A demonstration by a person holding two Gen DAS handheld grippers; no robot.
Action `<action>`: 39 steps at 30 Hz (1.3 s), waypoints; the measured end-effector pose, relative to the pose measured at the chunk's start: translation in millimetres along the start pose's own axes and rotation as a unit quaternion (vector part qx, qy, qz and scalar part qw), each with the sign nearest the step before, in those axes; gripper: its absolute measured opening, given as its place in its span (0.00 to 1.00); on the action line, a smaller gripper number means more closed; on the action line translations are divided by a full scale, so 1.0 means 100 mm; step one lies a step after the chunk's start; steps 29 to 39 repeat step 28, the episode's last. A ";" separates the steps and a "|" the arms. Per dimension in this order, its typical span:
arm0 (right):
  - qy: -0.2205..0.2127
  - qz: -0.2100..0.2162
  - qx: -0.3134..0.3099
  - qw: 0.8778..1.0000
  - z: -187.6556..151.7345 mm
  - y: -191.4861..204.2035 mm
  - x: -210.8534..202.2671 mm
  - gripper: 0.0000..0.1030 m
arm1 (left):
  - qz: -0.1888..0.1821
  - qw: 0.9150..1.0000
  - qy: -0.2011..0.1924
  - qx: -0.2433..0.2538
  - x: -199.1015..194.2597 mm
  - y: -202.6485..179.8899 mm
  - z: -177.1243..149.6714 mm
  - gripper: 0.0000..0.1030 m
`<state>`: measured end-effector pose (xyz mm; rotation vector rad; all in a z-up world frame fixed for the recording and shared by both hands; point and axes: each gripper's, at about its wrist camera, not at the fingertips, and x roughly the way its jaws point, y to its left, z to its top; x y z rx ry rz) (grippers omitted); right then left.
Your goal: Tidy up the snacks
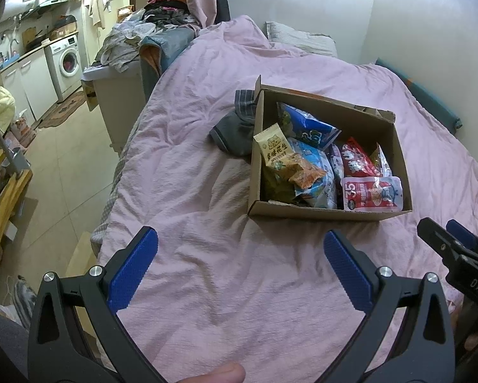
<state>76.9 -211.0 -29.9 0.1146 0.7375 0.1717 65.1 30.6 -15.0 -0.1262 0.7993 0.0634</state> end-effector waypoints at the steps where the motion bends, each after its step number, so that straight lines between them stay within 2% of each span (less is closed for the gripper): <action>1: 0.000 0.000 0.000 1.000 0.00 -0.01 0.00 1.00 | 0.000 1.000 0.000 0.000 0.00 0.00 0.00 1.00; 39: 0.001 -0.002 0.000 1.000 0.00 -0.01 -0.01 1.00 | -0.001 1.000 0.002 -0.004 0.00 0.02 0.01 1.00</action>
